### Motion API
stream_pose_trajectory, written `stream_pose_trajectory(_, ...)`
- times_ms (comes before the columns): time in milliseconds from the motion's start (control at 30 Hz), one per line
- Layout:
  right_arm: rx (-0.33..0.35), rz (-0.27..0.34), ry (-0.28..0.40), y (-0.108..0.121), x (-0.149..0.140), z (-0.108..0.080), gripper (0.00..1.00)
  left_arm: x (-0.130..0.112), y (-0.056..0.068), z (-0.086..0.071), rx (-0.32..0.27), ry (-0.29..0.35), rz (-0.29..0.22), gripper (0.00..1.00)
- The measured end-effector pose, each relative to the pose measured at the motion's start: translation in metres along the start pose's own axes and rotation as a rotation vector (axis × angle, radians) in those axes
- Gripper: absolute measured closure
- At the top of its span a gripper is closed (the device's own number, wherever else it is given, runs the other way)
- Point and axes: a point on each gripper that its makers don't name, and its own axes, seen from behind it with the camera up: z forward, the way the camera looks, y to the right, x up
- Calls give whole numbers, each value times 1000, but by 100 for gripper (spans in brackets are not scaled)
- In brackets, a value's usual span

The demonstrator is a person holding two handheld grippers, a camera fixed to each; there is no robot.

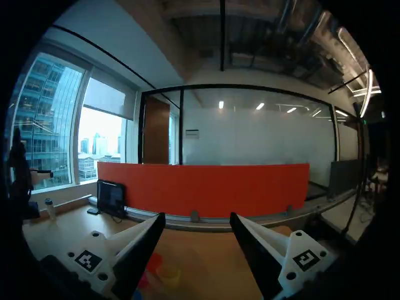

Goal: Pour water

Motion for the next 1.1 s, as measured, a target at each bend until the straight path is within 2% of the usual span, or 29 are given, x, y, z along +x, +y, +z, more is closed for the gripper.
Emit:
stream_pose_trajectory(267,168,-32,-10,-36,-1,-4,0,-9,38,5,-172,-28,32,1)
stream_pose_trajectory(433,300,-49,-13,-65,0,-12,0,-11,55,6,-248,-37,41,1)
stream_pose_trajectory(567,374,-53,-16,-80,1,-18,0,-10,66,5,-294,-38,50,1)
stream_pose_trajectory(867,490,-44,-72,-104,-12,-29,0,-27,79,1,-363,-83,49,1)
stream_pose_trajectory(1100,552,-63,-154,-115,-40,-35,0,-55,81,1,-402,-148,53,1)
